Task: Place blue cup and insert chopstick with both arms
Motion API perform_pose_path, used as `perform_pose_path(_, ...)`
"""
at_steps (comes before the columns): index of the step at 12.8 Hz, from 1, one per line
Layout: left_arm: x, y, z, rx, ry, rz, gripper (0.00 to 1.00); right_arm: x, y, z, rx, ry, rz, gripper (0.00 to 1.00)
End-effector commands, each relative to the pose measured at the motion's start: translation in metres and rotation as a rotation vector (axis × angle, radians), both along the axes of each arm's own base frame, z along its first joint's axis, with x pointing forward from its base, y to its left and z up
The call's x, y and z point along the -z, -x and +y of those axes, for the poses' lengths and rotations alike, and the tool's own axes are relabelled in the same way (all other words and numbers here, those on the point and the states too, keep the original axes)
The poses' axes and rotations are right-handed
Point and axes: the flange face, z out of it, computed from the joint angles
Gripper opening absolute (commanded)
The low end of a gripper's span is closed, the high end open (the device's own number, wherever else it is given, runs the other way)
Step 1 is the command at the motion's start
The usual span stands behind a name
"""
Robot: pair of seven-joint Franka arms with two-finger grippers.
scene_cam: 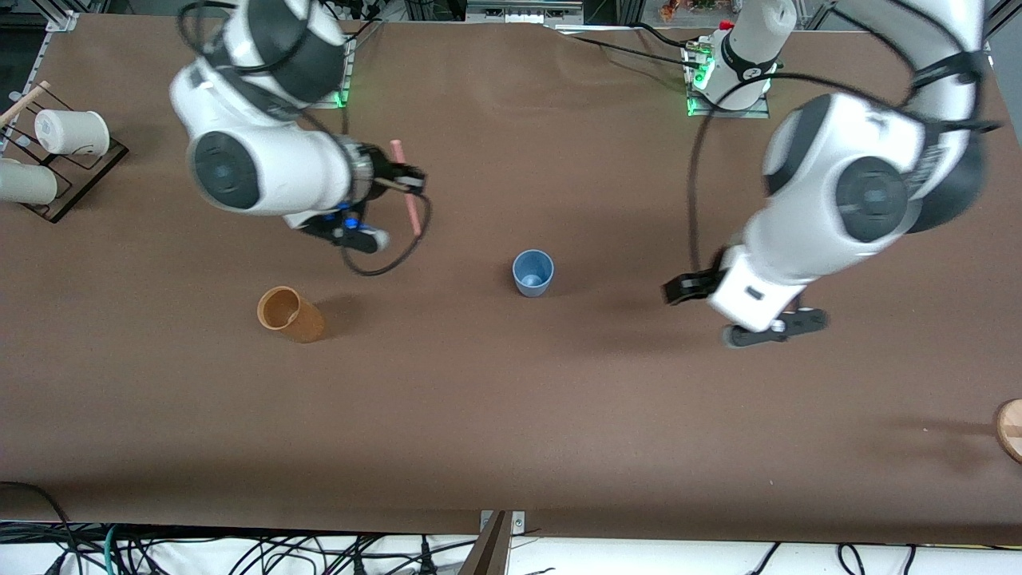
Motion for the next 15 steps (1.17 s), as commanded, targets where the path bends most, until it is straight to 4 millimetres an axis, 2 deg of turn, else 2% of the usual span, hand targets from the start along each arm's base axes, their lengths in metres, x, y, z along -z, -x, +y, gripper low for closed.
perform_pose_path(1, -0.041, 0.017, 0.054, 0.135, -0.01, -0.011, 1.0, 0.012, 0.013, 0.055, 0.122, -0.004, 0.015, 0.0)
perform_pose_path(3, -0.072, 0.023, 0.108, 0.083, 0.007, -0.033, 1.0, 0.028, 0.027, 0.098, 0.207, -0.013, 0.011, 0.0)
perform_pose_path(4, -0.088, 0.032, 0.127, 0.068, 0.014, -0.038, 1.0, 0.036, 0.03, 0.114, 0.239, -0.023, 0.006, 0.0)
perform_pose_path(6, -0.114, 0.049, 0.181, -0.017, -0.009, -0.035, 1.0, 0.047, 0.028, 0.137, 0.285, -0.047, -0.008, 0.0)
perform_pose_path(8, -0.105, 0.06, 0.217, 0.04, 0.027, -0.009, 1.0, 0.061, 0.03, 0.152, 0.3, -0.036, 0.015, 0.0)
perform_pose_path(9, -0.11, 0.07, 0.222, 0.127, 0.038, -0.019, 1.0, 0.066, 0.029, 0.152, 0.302, -0.04, 0.008, 0.0)
perform_pose_path(11, -0.108, 0.099, 0.211, 0.171, 0.06, 0.021, 1.0, 0.071, 0.028, 0.152, 0.305, -0.036, 0.013, 0.0)
perform_pose_path(13, -0.115, 0.104, 0.2, 0.172, 0.083, -0.001, 1.0, 0.073, 0.026, 0.152, 0.308, -0.043, 0.006, 0.0)
perform_pose_path(15, -0.116, 0.105, 0.198, 0.133, 0.079, 0.002, 1.0, 0.08, 0.021, 0.153, 0.317, -0.054, -0.004, 0.0)
